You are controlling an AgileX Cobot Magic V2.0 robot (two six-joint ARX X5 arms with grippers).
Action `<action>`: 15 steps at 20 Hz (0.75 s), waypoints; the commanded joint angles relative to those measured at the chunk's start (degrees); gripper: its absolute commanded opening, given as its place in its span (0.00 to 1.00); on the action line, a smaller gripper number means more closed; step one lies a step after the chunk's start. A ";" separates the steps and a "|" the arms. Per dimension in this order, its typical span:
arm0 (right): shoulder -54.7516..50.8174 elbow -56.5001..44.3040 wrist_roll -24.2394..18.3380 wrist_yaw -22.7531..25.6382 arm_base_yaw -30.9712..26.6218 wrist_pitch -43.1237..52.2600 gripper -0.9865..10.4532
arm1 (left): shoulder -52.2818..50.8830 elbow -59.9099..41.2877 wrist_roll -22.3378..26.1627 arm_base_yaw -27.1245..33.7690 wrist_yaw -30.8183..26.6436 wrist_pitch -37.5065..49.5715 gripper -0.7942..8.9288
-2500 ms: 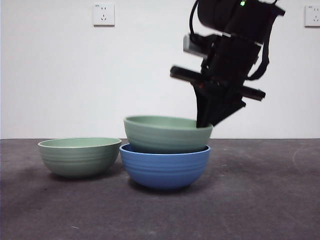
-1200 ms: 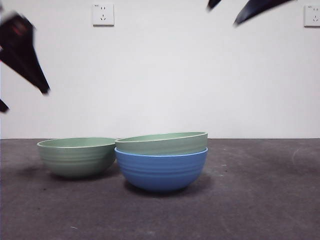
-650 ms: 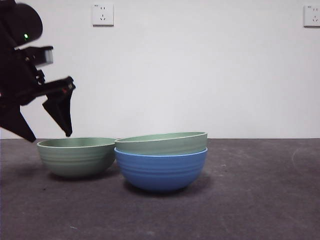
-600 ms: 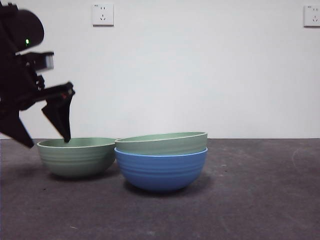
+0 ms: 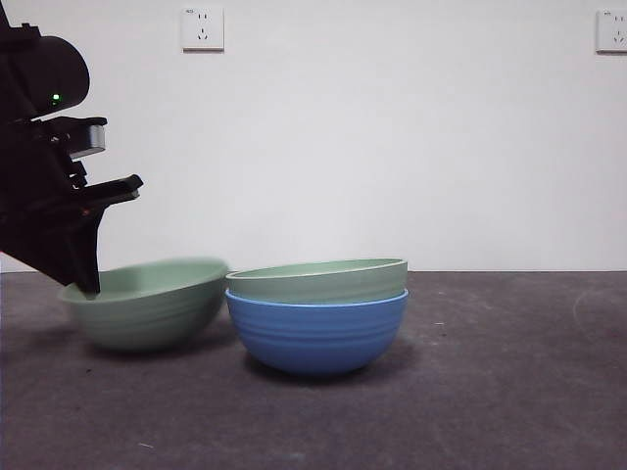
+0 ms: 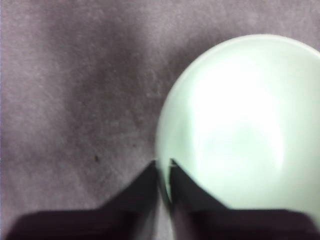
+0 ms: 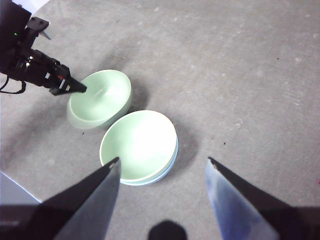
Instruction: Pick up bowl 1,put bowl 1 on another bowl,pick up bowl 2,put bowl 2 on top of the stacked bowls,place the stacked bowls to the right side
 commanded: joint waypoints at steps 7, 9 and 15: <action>-0.11 -0.13 0.52 0.09 0.04 -2.47 0.33 | -6.71 1.49 -0.46 -0.76 -0.17 -1.70 0.07; -0.09 -0.15 0.52 0.07 0.04 -2.49 0.33 | -9.29 4.74 -0.44 -2.19 0.79 -5.40 0.07; -0.09 -0.15 0.52 0.04 0.04 -2.54 0.34 | -10.73 13.14 -0.26 -13.00 1.62 -11.15 0.07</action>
